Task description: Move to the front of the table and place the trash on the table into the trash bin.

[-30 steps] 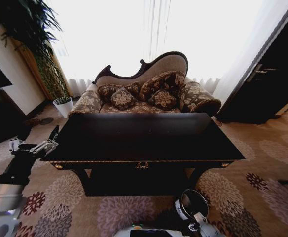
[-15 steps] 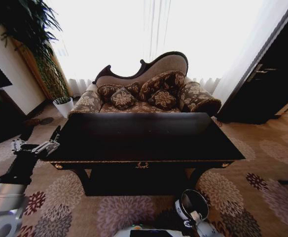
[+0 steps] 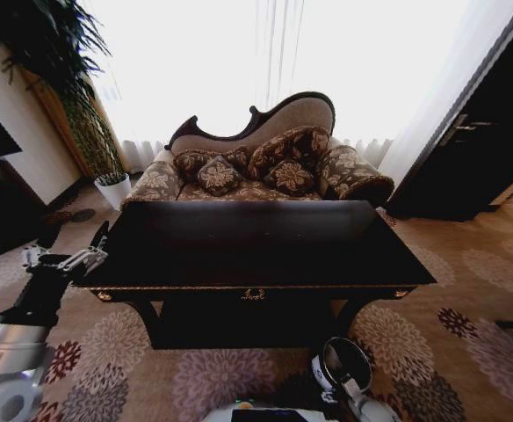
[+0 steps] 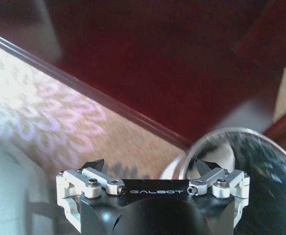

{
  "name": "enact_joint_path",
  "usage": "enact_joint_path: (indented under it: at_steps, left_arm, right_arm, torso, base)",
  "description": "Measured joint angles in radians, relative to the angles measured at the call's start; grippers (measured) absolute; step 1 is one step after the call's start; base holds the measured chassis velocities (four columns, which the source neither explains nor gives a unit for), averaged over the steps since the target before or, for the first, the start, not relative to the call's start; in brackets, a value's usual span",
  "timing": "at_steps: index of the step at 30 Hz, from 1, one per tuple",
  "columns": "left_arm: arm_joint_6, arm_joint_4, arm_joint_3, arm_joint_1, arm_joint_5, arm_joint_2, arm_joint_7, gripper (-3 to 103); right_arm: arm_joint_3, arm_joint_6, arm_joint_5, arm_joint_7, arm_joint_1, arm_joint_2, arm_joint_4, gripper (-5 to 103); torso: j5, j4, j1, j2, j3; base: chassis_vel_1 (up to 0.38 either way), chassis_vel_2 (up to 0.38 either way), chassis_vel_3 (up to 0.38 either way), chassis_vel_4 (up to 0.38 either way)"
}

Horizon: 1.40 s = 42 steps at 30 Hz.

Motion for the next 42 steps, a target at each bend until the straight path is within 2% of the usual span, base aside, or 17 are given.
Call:
enact_joint_path:
  at_steps: [5,11,21,30,33,42]
  left_arm:
    - [0.003,0.012,0.028,-0.015,0.007,0.001,-0.002,100]
    - [0.004,0.019,0.043,-0.03,0.01,0.009,-0.004,100]
    - [0.005,0.036,0.054,-0.059,-0.005,0.025,-0.008,100]
    - [0.007,0.018,0.051,-0.048,-0.004,0.013,-0.016,100]
    - [0.009,0.022,0.061,-0.051,0.0,0.014,-0.022,100]
    - [0.016,0.026,0.056,-0.042,0.008,0.009,-0.04,100]
  right_arm:
    - [0.059,-0.016,0.07,-0.005,-0.086,-0.002,0.158,100]
    - [0.167,-0.06,0.123,0.001,-0.202,0.048,0.353,100]
    - [0.306,-0.089,0.12,0.029,-0.34,0.213,0.671,100]
    - [0.391,-0.081,0.152,0.049,-0.389,0.242,0.814,100]
    - [0.475,-0.077,0.188,0.058,-0.397,0.254,0.911,100]
    - [0.59,-0.116,0.292,0.059,-0.374,0.242,1.045,100]
  torso:
    - [-0.0003,0.0001,0.0,0.0,0.0]
    - [-0.0003,-0.0001,0.0,0.0,0.0]
    - [-0.0004,-0.0001,0.0,0.0,0.0]
    - [-0.0001,-0.0001,0.0,0.0,0.0]
    - [-0.0003,-0.0001,0.0,0.0,0.0]
    - [-0.0001,-0.0001,0.0,0.0,0.0]
  base:
    - [0.0,0.0,0.0,0.0]
    - [0.0,0.0,0.0,0.0]
    - [0.0,0.0,0.0,0.0]
    - [0.0,0.0,0.0,0.0]
    - [0.0,0.0,0.0,0.0]
    - [0.0,0.0,0.0,0.0]
